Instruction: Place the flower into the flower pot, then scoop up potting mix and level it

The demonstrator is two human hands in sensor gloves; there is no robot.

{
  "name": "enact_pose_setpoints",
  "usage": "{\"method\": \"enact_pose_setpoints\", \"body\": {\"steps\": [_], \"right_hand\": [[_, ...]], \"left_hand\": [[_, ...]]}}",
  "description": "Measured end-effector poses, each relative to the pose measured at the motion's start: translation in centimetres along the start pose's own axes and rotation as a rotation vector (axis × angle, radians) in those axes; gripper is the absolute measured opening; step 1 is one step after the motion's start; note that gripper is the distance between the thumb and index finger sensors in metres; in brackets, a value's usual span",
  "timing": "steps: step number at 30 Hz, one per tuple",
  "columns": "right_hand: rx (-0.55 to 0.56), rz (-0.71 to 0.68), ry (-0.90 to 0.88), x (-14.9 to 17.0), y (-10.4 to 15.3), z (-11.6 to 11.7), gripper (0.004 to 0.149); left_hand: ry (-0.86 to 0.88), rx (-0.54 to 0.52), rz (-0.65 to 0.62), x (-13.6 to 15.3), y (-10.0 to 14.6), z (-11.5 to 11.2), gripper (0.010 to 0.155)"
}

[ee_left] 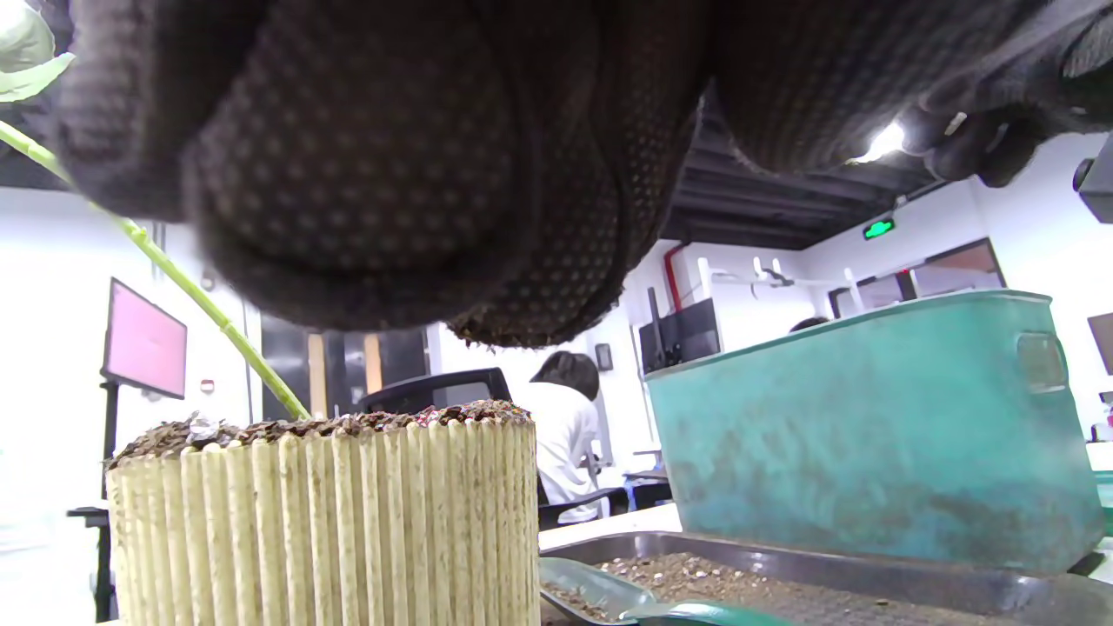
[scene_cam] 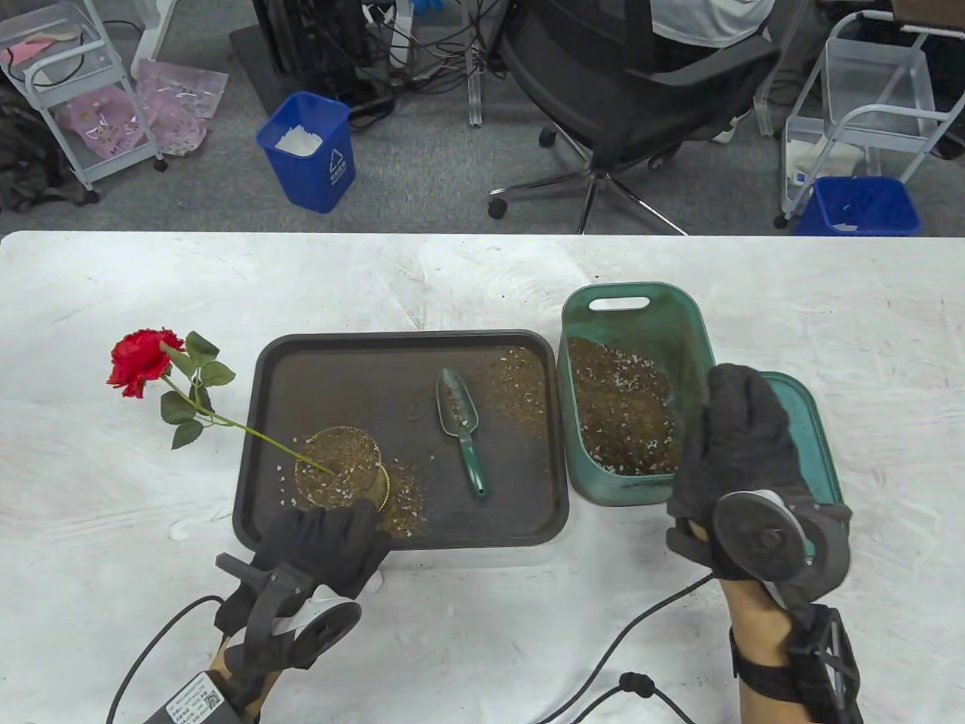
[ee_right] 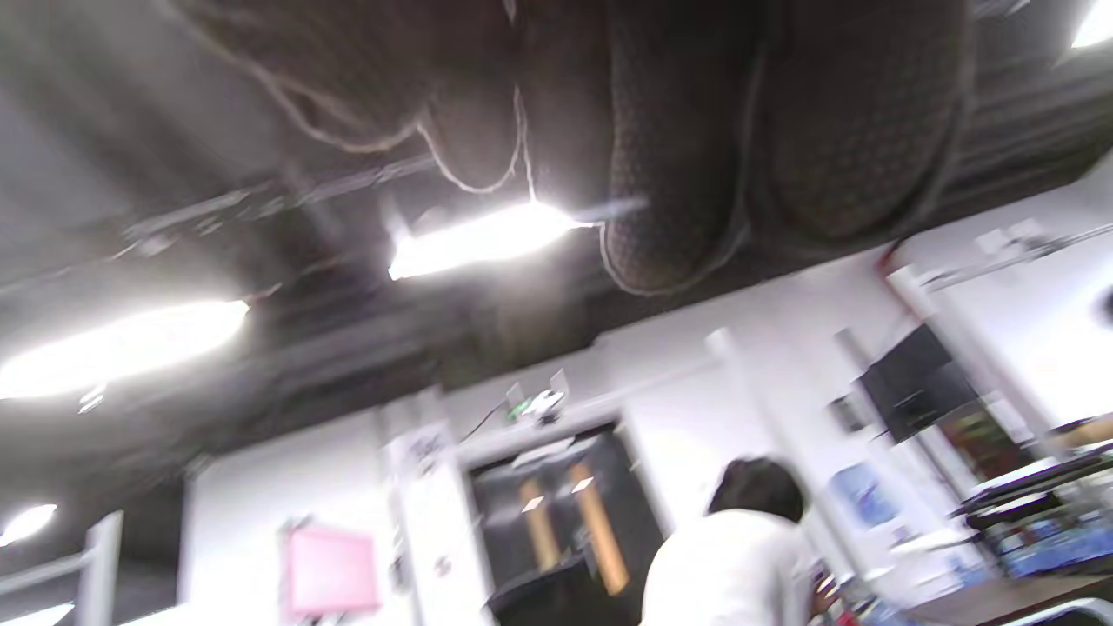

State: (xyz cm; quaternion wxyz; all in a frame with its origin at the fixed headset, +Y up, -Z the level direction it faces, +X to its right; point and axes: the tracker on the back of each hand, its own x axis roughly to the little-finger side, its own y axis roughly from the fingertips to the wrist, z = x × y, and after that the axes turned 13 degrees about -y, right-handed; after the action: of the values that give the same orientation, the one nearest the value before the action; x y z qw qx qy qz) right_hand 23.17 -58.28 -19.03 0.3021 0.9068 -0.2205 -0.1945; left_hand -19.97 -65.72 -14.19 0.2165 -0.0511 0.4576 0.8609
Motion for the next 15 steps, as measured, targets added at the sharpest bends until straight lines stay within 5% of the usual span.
{"method": "enact_pose_setpoints", "body": {"steps": [6,15], "right_hand": [[-0.089,0.275,0.198,6.2,-1.3,0.5,0.05],[-0.73,0.838,0.64,16.7,1.5,5.5,0.067]], "left_hand": [[0.001,-0.003,0.008,0.0,0.2,0.0,0.051],[0.011,-0.015,0.004,0.2,0.3,0.1,0.051]]}}
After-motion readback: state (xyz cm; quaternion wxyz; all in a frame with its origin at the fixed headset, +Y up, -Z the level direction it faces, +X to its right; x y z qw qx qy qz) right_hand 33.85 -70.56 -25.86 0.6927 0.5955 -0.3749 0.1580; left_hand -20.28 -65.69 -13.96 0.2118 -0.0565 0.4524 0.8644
